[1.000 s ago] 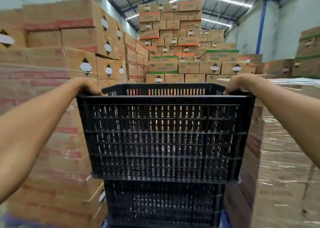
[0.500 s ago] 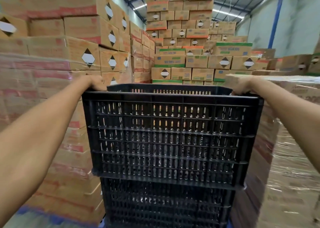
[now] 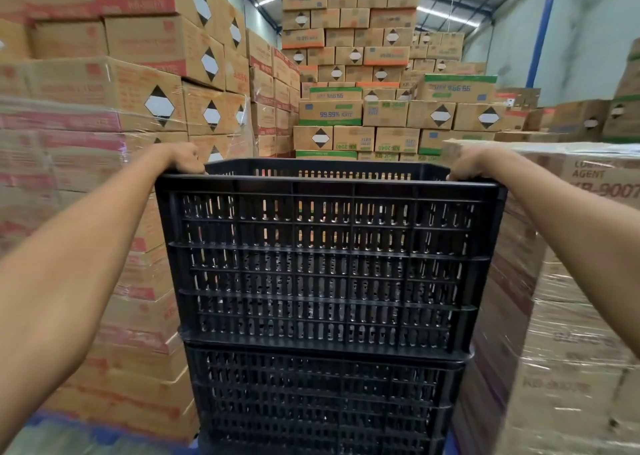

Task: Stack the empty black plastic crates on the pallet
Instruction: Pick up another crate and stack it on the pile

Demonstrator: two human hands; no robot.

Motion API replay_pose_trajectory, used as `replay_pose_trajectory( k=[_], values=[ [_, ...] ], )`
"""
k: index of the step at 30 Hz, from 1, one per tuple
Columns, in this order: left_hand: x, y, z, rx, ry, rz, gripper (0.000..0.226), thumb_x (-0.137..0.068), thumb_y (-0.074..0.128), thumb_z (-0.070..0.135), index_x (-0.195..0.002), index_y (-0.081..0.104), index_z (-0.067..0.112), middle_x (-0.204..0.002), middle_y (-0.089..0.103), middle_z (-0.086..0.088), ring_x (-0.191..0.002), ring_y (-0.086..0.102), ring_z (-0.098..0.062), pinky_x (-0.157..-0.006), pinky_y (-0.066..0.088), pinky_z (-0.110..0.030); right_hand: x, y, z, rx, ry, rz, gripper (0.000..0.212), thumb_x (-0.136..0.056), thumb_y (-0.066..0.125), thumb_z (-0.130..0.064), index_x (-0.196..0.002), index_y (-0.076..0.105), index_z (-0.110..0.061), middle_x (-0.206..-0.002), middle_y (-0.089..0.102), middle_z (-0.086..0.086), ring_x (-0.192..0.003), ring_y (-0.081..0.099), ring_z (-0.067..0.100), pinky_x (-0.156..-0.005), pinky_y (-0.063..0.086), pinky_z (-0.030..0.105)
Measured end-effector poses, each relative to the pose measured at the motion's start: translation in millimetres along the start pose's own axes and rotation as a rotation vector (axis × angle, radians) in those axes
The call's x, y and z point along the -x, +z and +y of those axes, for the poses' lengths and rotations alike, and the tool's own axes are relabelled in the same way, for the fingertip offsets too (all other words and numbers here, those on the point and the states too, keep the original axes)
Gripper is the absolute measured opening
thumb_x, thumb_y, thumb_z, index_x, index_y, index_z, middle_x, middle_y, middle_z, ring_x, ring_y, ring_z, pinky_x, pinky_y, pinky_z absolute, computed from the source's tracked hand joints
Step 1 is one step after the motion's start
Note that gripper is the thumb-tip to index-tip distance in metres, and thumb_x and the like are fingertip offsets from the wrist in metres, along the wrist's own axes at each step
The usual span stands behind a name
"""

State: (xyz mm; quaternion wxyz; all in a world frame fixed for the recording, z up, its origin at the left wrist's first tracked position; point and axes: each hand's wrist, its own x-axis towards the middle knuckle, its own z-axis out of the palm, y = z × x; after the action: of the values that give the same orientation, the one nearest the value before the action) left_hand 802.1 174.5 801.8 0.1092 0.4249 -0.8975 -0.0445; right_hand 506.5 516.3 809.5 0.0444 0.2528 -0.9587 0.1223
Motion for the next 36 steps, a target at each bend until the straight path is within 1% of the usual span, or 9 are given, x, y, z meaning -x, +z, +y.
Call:
replay_pose_trajectory(
  k=[3,12,16,18,20,22,24,29,36],
  values=[
    [-2.5,-1.5,1.8,0.007,0.001,0.000,0.038,-0.088,0.060,0.019,-0.113,0.059,-0.009,-0.116,0.058,-0.020,-0.093,0.053,-0.028,-0.082,0.043,-0.031,-7.5,-0.1,2.0,-0.012,-0.008,-0.006,0.049,-0.083,0.062,-0.016,-0.130,0.052,-0.007,-0.126,0.056,0.017,-0.112,0.056,0.033,-0.094,0.048,0.044],
    [-16.3,6.2,5.5,-0.001,0.016,0.018,0.035,-0.089,0.060,0.015,-0.109,0.061,-0.013,-0.124,0.058,-0.027,-0.097,0.056,-0.033,-0.092,0.045,-0.037,-60.6,11.7,19.3,-0.012,-0.033,0.001,0.060,-0.074,0.061,-0.020,-0.132,0.048,-0.014,-0.134,0.052,0.014,-0.118,0.054,0.034,-0.098,0.045,0.053],
    [-15.9,9.9,0.1,-0.012,0.031,0.026,0.036,-0.090,0.060,0.027,-0.107,0.062,-0.004,-0.126,0.059,-0.025,-0.099,0.056,-0.033,-0.099,0.045,-0.040,-10.0,8.0,0.9,-0.006,-0.037,0.073,0.049,-0.083,0.057,-0.019,-0.131,0.050,-0.012,-0.131,0.055,0.016,-0.117,0.055,0.034,-0.097,0.046,0.047],
    [-16.2,10.1,-2.9,0.024,0.057,0.022,0.056,-0.087,0.061,0.038,-0.129,0.052,0.002,-0.139,0.052,-0.021,-0.118,0.054,-0.035,-0.108,0.039,-0.041,6.0,8.3,-5.5,-0.003,-0.063,0.077,0.039,-0.092,0.052,-0.016,-0.130,0.050,-0.007,-0.126,0.056,0.016,-0.114,0.055,0.031,-0.088,0.042,0.038],
    [-12.6,9.1,-5.9,0.089,0.111,-0.001,0.079,-0.085,0.061,0.047,-0.149,0.029,0.013,-0.154,0.036,-0.012,-0.138,0.039,-0.032,-0.115,0.028,-0.040,4.6,11.9,-5.7,-0.027,-0.104,0.034,0.038,-0.095,0.051,-0.020,-0.130,0.049,-0.006,-0.127,0.056,0.015,-0.108,0.053,0.027,-0.086,0.038,0.037],
    [-11.2,9.2,-11.3,0.073,0.163,-0.039,0.091,-0.079,0.056,0.066,-0.152,0.024,0.022,-0.158,0.029,-0.003,-0.143,0.032,-0.026,-0.119,0.022,-0.039,1.8,13.1,-7.7,-0.050,-0.134,-0.012,0.042,-0.096,0.051,-0.026,-0.133,0.048,-0.007,-0.132,0.054,0.015,-0.115,0.052,0.027,-0.096,0.038,0.040],
    [-13.8,10.0,-17.4,0.025,0.183,-0.103,0.102,-0.067,0.049,0.082,-0.150,0.028,0.027,-0.157,0.033,-0.001,-0.141,0.036,-0.024,-0.119,0.023,-0.040,-3.6,14.2,-6.8,-0.037,-0.139,-0.030,0.047,-0.095,0.052,-0.031,-0.136,0.047,-0.008,-0.137,0.051,0.014,-0.125,0.049,0.028,-0.105,0.035,0.042],
    [-28.9,14.9,-12.0,0.071,0.160,-0.173,0.076,-0.088,0.049,0.055,-0.152,0.022,0.024,-0.159,0.026,-0.002,-0.146,0.027,-0.022,-0.119,0.016,-0.035,-18.4,17.0,-0.1,-0.019,-0.130,-0.066,0.049,-0.095,0.053,-0.034,-0.136,0.048,-0.006,-0.137,0.052,0.014,-0.125,0.050,0.028,-0.104,0.036,0.039],
    [-21.9,11.5,-6.0,0.011,0.178,-0.174,0.066,-0.093,0.051,0.043,-0.150,0.027,0.021,-0.156,0.034,-0.005,-0.142,0.033,-0.024,-0.119,0.022,-0.037,-14.8,17.4,-2.0,-0.005,-0.123,-0.085,0.057,-0.092,0.058,-0.036,-0.139,0.045,-0.007,-0.142,0.049,0.013,-0.129,0.047,0.029,-0.109,0.036,0.040]
  ],
)
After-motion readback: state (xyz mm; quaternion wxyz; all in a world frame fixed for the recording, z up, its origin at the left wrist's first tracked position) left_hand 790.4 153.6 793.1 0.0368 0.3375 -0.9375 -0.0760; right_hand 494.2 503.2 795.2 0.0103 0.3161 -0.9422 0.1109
